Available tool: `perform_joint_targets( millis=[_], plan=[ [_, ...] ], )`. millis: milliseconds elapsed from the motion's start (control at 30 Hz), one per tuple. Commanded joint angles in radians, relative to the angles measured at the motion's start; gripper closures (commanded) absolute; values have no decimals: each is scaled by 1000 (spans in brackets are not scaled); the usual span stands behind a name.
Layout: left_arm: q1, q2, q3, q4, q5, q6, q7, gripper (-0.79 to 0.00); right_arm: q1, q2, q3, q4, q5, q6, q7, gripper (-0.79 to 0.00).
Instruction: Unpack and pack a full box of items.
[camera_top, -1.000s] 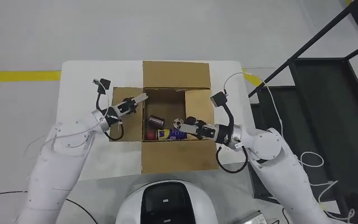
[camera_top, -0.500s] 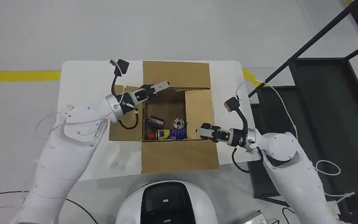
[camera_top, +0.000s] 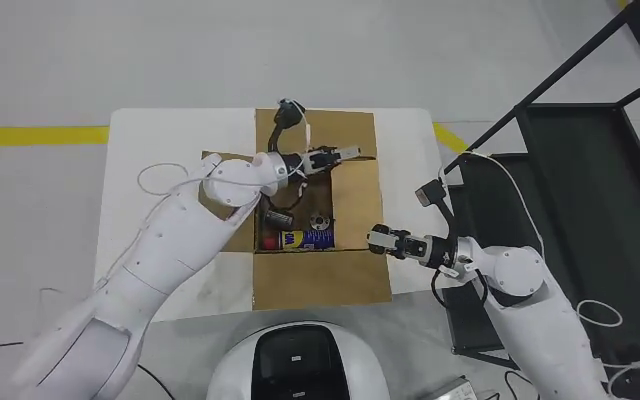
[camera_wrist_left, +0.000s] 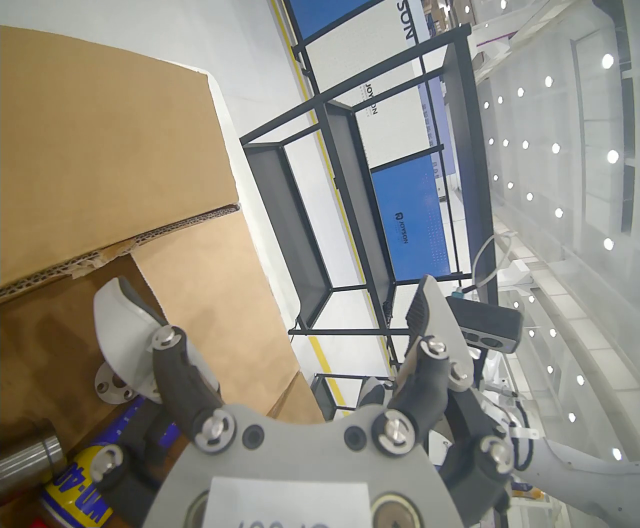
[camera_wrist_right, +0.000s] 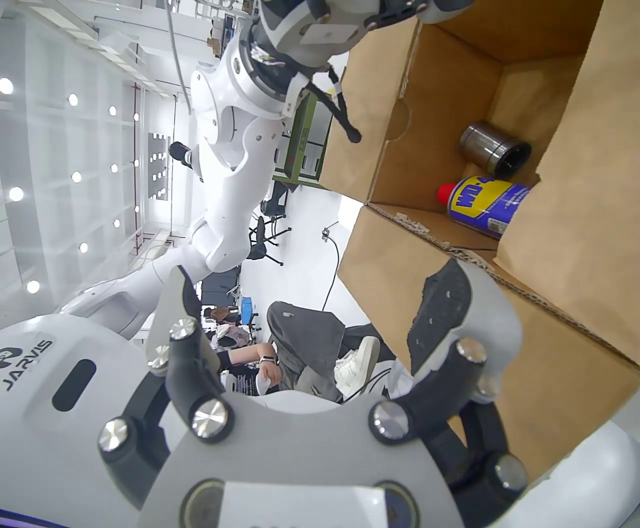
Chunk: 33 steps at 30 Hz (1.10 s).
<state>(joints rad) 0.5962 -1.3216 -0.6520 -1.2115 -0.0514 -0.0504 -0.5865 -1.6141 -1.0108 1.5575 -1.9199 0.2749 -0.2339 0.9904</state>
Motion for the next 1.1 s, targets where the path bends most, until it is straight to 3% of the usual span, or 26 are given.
perform_joint_targets(
  millis=[0, 400, 767, 933, 1067],
  plan=[
    [0, 0, 0, 1, 0, -1, -2, -785, 0, 0, 0, 0, 0, 0, 0, -785],
    [36, -9, 16, 32, -1, 5, -15, -785, 9, -1, -31, -18, -28, 16, -22, -785],
    [15, -106, 123, 238, 12, -49, 85, -785, 6, 2, -54, -23, -53, 31, -24, -785],
    [-9, -149, 133, 324, -17, -83, 117, -785, 9, 3, -67, -21, -54, 28, -20, -785],
    [-14, -166, 116, 355, -59, -160, 96, -785, 19, 4, -80, -21, -65, 34, -15, -785]
  ],
)
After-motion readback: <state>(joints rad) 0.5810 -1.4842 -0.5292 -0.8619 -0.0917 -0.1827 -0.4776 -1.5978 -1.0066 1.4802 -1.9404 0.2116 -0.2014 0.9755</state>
